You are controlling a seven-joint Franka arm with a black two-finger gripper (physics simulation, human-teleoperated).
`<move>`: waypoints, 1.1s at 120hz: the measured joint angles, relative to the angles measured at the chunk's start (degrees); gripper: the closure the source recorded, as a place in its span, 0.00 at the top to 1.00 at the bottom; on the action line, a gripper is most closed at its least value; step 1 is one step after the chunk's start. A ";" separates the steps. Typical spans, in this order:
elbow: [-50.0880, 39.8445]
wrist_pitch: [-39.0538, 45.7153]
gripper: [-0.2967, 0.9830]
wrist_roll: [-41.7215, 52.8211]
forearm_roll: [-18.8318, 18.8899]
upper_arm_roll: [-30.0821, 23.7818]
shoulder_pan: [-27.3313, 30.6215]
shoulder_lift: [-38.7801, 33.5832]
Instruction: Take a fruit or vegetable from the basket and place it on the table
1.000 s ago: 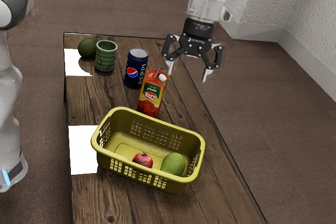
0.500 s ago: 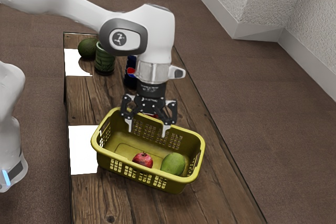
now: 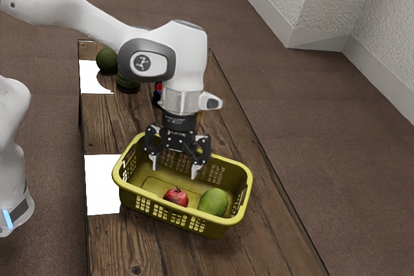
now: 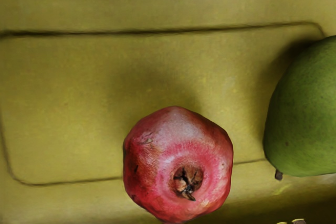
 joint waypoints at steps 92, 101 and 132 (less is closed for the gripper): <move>-1.22 3.85 0.77 4.18 -2.46 -1.23 -0.22 6.81; -1.07 4.59 0.76 4.38 -2.91 -1.23 -0.30 7.84; -0.70 6.59 0.70 4.90 -3.73 -1.32 -0.55 11.24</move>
